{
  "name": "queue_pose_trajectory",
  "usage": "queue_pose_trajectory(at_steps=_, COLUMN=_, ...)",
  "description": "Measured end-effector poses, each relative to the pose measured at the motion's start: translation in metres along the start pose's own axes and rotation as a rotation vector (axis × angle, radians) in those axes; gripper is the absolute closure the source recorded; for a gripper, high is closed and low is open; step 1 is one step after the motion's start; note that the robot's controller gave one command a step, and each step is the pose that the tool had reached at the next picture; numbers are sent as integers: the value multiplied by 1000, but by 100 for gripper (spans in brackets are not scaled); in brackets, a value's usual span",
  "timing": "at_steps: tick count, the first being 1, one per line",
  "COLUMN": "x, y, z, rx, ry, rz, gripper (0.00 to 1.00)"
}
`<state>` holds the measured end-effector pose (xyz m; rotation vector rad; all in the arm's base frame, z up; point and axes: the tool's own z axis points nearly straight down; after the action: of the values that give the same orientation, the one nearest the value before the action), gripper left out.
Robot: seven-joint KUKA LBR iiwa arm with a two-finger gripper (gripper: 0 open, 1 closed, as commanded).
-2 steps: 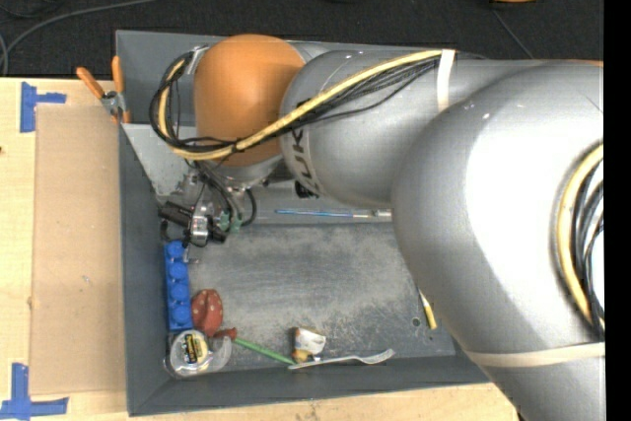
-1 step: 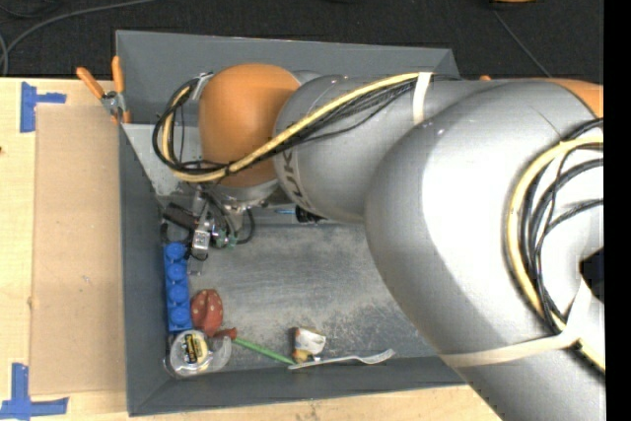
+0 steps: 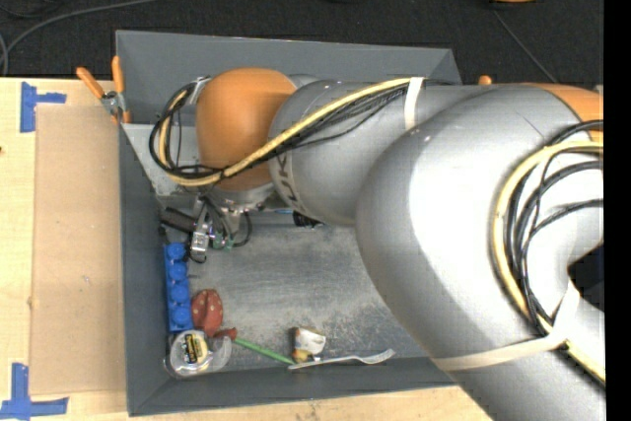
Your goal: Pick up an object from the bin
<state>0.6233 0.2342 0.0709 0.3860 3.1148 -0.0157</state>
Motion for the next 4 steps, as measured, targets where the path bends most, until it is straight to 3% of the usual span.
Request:
queue_pose_trajectory(at_steps=1, x=0, y=-1, z=-8, rx=-6, ry=0, rz=-19, gripper=100)
queue_pose_trajectory(at_steps=3, x=1, y=-2, z=-19, rx=-5, ry=2, rz=-17, gripper=100)
queue_pose_trajectory(at_steps=4, x=3, y=-4, z=-50, rx=0, ry=10, rz=-16, gripper=100)
